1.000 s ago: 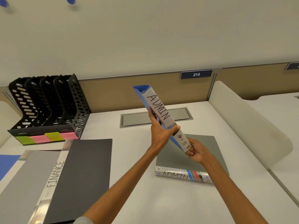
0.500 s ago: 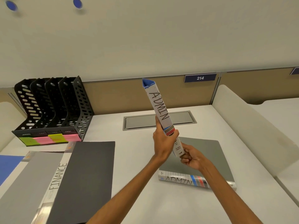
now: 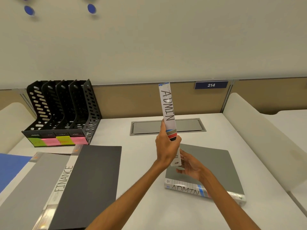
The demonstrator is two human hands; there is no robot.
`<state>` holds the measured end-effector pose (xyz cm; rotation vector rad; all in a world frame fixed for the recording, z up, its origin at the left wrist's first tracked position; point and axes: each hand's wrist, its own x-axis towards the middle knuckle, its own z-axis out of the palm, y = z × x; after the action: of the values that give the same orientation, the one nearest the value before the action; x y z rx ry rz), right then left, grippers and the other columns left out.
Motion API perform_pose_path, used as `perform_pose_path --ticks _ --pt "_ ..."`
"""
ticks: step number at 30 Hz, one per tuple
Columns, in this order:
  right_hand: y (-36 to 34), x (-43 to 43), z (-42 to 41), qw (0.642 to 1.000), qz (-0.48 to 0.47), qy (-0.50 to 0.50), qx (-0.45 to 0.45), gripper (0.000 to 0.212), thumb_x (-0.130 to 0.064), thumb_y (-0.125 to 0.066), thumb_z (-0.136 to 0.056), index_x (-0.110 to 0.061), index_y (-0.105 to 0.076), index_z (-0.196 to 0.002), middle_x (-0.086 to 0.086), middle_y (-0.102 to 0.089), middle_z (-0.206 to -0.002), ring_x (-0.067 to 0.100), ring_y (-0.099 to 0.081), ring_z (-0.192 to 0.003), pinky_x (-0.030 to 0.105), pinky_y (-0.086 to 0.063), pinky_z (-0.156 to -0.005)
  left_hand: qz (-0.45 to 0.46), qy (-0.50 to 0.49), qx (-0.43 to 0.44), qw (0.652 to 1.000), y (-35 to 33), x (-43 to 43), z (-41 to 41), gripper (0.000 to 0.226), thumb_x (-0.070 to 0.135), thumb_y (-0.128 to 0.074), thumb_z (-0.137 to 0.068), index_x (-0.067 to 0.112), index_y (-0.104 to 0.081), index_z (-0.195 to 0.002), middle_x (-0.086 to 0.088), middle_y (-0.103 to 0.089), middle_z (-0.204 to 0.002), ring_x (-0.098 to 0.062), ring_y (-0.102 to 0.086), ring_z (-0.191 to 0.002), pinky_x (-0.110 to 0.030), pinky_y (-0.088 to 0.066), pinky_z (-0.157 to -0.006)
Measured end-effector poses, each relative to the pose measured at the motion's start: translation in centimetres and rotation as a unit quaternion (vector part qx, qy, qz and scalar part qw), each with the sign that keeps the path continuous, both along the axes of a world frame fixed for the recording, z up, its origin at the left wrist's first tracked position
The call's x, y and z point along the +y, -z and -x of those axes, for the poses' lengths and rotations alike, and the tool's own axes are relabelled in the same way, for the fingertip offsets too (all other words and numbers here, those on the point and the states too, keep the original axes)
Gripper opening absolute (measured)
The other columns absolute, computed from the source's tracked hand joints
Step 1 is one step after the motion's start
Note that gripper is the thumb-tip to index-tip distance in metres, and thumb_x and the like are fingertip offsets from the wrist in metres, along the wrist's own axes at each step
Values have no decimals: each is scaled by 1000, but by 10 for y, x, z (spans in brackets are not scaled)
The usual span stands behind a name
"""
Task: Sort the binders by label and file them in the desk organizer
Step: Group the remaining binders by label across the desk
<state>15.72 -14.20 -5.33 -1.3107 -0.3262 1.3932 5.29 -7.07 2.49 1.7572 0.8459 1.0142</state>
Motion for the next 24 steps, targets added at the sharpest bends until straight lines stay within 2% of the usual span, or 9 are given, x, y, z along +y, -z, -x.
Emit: perform_pose_path --ticks 5,8,10,12,14,17,20,22,24 --pt "1 7 1 1000 -14 -6 5 52 -53 -63 -82 -12 -67 -114 17 -67 -102 31 -63 -99 47 -50 -92 -20 0 -5 1000 -5 0 5 82 19 -74 -82 23 -28 -149 5 -48 -141 3 -55 -93 5 -42 -66" --pt "1 12 1 1000 -16 -17 1 53 -54 -66 -78 -13 -69 -111 15 -70 -98 30 -65 -97 46 -51 -91 -35 -8 -9 999 -9 3 9 81 19 -75 -82 23 -29 -149 5 -48 -141 -2 -56 -92 3 -42 -68" --pt "1 16 2 1000 -13 -26 -9 55 -57 -67 -76 -14 -70 -111 15 -72 -96 30 -67 -96 44 -53 -87 -46 -11 -8 999 -12 7 13 80 20 -75 -82 22 -30 -148 5 -49 -142 -8 -57 -98 -4 -46 -75" --pt "0 20 3 999 -9 -34 -22 58 -59 -68 -72 -15 -70 -110 15 -73 -98 30 -69 -97 43 -55 -86 -49 -16 -11 999 -14 11 18 80 20 -76 -81 21 -31 -148 3 -50 -142 -15 -60 -103 -18 -52 -83" --pt "-1 25 3 999 -5 -39 -33 61 -60 -69 -71 -16 -69 -113 16 -73 -102 30 -70 -98 43 -56 -84 -44 -28 -19 998 -15 17 25 78 20 -77 -80 21 -35 -146 3 -52 -140 -16 -61 -101 -25 -56 -83" --pt "-3 36 4 997 3 -47 -63 65 -60 -68 -73 -18 -64 -121 10 -74 -106 27 -71 -101 45 -57 -81 -28 -48 -33 998 -18 25 39 70 18 -79 -78 21 -43 -138 4 -54 -137 -12 -61 -97 -11 -54 -72" --pt "-5 55 12 994 15 -48 -93 73 -61 -66 -74 -21 -53 -133 6 -69 -120 25 -64 -114 52 -51 -94 -9 -62 -50 997 -22 35 62 64 20 -80 -77 27 -46 -131 13 -55 -132 -8 -64 -91 -8 -52 -64" --pt "-6 67 21 995 17 -45 -92 81 -63 -68 -72 -24 -45 -139 4 -58 -136 24 -52 -128 58 -40 -105 1 -71 -66 995 -27 39 83 61 23 -80 -75 35 -47 -125 19 -56 -127 -3 -64 -88 -12 -55 -65" --pt "-8 77 32 994 24 -52 -96 86 -66 -68 -70 -27 -40 -142 1 -48 -146 24 -43 -135 59 -35 -109 16 -71 -84 994 -33 45 105 57 26 -79 -73 42 -48 -119 21 -57 -125 -3 -66 -90 -16 -57 -66"
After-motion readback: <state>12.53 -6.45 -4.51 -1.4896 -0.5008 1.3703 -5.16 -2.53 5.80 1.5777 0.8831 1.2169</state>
